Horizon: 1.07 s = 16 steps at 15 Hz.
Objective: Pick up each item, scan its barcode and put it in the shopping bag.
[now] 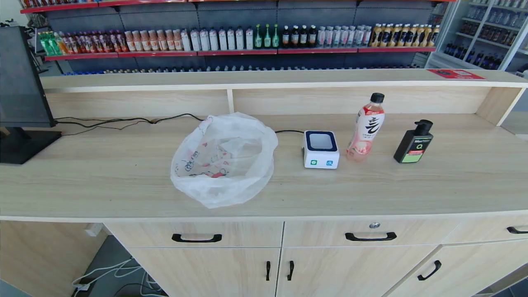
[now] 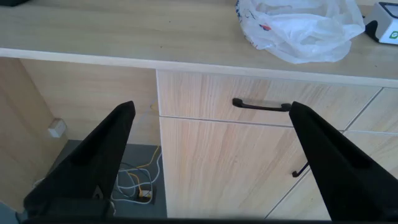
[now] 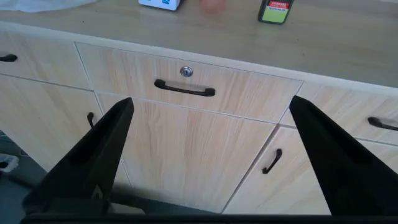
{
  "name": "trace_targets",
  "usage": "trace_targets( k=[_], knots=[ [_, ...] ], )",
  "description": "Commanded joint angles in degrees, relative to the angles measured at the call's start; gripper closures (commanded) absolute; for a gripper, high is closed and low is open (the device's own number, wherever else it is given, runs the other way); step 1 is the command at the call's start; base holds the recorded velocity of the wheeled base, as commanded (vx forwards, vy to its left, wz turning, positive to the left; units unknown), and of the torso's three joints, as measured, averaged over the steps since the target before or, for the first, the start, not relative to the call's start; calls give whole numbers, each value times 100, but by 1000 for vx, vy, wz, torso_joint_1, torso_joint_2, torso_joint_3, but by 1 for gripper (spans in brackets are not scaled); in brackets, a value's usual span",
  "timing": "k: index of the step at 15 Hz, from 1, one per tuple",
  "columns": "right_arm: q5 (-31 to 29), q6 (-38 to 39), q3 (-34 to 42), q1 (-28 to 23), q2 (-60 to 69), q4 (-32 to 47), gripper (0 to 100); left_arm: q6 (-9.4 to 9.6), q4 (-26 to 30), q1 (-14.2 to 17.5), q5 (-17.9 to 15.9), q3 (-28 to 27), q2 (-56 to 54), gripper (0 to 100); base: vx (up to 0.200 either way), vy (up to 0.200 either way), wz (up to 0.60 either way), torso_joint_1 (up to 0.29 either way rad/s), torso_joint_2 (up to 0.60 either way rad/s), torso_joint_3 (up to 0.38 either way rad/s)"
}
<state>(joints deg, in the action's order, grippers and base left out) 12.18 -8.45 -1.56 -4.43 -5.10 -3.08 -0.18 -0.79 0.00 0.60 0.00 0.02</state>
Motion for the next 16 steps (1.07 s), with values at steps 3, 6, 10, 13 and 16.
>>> trace_targets(
  k=[3,6,10,13,16],
  knots=[
    [92,159,-2270,47,-1776,106,0,-8,-26,0,2,0,-2,0,0,0,0,0,0,0],
    [65,599,-4423,47,-5036,-2539,0,9,-35,0,2,0,-2,0,0,0,0,0,0,0],
    [101,827,-5610,249,-7260,-3945,0,9,-35,0,2,0,-2,0,0,0,0,0,0,0],
    [-242,643,-6067,908,-8613,-4279,0,9,-35,0,2,0,-2,0,0,0,0,0,0,0],
    [-286,660,-6506,820,-9941,-5387,0,106,-17,0,2,0,-2,0,0,0,0,0,0,0]
  ],
)
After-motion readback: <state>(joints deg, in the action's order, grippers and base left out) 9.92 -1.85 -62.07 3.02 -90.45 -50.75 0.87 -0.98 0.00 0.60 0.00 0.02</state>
